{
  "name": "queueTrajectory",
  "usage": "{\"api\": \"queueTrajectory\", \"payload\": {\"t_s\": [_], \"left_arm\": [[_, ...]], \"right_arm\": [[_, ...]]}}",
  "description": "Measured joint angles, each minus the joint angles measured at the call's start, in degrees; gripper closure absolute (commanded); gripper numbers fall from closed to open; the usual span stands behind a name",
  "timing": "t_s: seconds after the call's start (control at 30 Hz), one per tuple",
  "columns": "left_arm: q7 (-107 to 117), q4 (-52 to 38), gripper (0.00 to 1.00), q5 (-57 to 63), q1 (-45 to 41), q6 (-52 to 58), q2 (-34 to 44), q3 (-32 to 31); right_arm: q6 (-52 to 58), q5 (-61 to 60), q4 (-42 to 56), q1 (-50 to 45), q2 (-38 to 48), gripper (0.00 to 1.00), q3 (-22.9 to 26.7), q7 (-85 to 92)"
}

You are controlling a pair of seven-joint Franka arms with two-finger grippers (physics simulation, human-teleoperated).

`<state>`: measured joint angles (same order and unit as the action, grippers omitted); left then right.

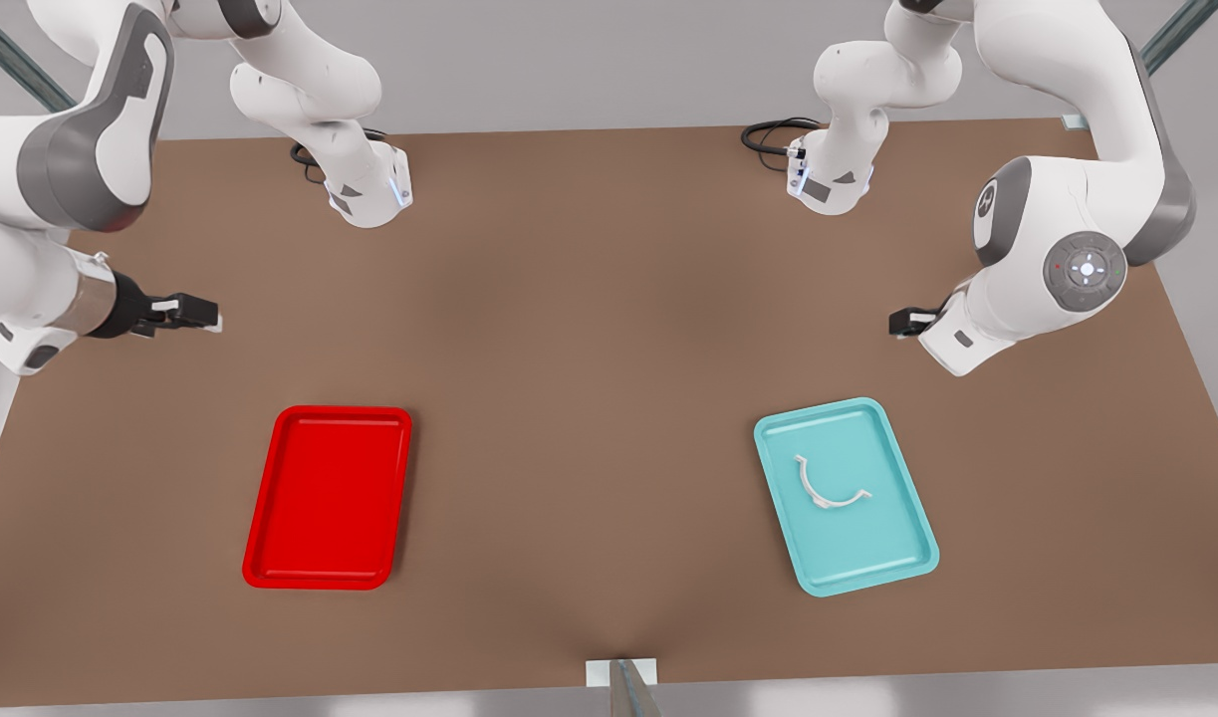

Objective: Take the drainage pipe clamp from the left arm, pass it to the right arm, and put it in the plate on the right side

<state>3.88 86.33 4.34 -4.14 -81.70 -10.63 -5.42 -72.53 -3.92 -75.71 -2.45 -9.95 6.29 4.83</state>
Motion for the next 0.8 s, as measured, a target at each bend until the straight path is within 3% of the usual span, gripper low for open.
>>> {"api": "queueTrajectory", "payload": {"t_s": [0.1, 0.2, 0.27, 0.37, 0.5, 0.8], "left_arm": [[0.04, -1.16, 0.00, 0.18, -0.08, -0.40, -3.20, 0.12], [3.27, -20.84, 0.00, 0.32, 0.12, -1.39, -25.49, 1.62], [8.40, -23.01, 0.00, 0.01, 0.35, -4.90, -32.74, 2.11], [21.64, -11.98, 0.00, -0.18, 0.39, -20.17, -35.07, 2.43], [39.49, -9.66, 0.00, -0.02, -0.09, -33.05, -35.21, 2.21], [72.51, -5.10, 0.00, 0.11, -0.20, -44.25, -35.66, -0.51]], "right_arm": [[-0.78, 0.20, -0.44, -0.50, 0.15, 0.00, -0.02, 0.18], [-1.00, 0.18, -0.85, -0.55, 0.27, 0.00, 0.01, 0.32], [-0.99, 0.17, -1.15, -0.33, 0.30, 0.00, 0.04, 0.41], [-0.93, 0.17, -1.47, -0.32, 0.31, 0.00, 0.03, 0.53], [-0.59, 0.17, -1.79, -0.47, 0.31, 0.00, 0.02, 0.65], [0.21, 0.17, -2.23, -0.39, 0.29, 0.00, 0.02, 0.87]]}}
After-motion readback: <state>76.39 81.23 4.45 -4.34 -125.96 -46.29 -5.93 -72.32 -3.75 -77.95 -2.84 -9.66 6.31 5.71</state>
